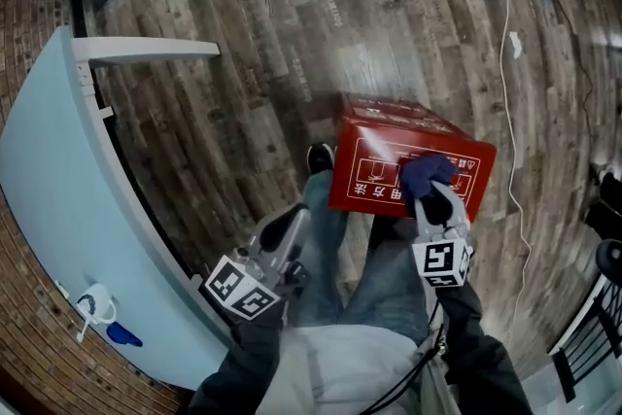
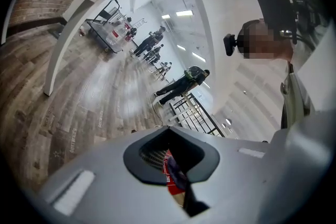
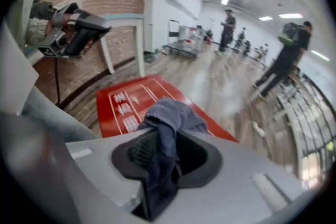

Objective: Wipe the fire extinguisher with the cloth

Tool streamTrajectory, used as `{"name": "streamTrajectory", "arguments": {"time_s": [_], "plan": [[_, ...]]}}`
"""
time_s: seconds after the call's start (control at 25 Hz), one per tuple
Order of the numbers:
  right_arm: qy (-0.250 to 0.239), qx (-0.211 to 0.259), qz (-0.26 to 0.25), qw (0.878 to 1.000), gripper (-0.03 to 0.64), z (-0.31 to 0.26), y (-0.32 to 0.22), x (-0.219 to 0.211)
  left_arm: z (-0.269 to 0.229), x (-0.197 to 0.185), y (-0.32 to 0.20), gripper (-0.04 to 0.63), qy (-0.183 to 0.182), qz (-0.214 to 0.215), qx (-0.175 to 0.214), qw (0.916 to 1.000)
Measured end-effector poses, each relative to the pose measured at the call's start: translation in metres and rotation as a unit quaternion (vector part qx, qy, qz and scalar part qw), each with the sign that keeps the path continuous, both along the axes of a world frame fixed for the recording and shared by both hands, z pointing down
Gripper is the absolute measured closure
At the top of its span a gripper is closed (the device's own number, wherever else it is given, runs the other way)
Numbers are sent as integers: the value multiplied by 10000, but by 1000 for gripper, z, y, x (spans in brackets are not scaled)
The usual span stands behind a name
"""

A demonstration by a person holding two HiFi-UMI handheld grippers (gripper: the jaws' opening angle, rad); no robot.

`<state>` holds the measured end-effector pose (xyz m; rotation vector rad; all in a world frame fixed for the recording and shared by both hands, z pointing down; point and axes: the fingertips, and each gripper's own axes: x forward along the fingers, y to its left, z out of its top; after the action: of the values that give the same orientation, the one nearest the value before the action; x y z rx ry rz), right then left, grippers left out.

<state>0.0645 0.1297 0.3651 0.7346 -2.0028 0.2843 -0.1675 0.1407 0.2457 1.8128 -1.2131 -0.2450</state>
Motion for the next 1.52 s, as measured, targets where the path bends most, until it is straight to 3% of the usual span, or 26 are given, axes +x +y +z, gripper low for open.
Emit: {"name": "streamTrajectory", "arguments": {"time_s": [0.08,0.16,0.24,0.36,0.56,0.68,0.8,0.88,1.0,1.16,1.28,1.52], "plan": [[493,-76,744,9960,517,2,7,78,4,6,-2,592,66,23,-16,10000],[640,-159,834,9943,522,0,24,106,8,12,-2,592,114,53,-50,9999],[471,-187,464,9976,526,-3,45,85,13,20,-1,592,140,94,-99,9998],[-95,-178,-248,9995,526,-7,72,8,17,27,2,592,146,152,-180,9996],[-1128,-244,-1171,9864,528,-12,90,-118,13,35,11,592,35,406,-314,9987],[-1388,-409,-1326,9805,528,-14,99,-133,10,45,13,592,-26,665,-344,9972],[-1329,-652,-1469,9780,529,-3,124,-110,9,57,18,592,-23,856,-393,9956],[-1065,-748,-1239,9837,529,10,132,-75,10,67,20,592,-9,969,-410,9944],[-504,-587,137,9969,534,40,116,10,14,82,23,592,2,1171,-423,9922],[-247,-763,1293,9884,535,68,113,80,21,97,27,592,14,1307,-478,9903],[-673,-1195,1479,9794,535,89,115,62,26,109,32,592,63,1327,-511,9898],[-1722,-1790,654,9665,535,121,123,-67,24,123,31,592,104,1561,-411,9868]]}}
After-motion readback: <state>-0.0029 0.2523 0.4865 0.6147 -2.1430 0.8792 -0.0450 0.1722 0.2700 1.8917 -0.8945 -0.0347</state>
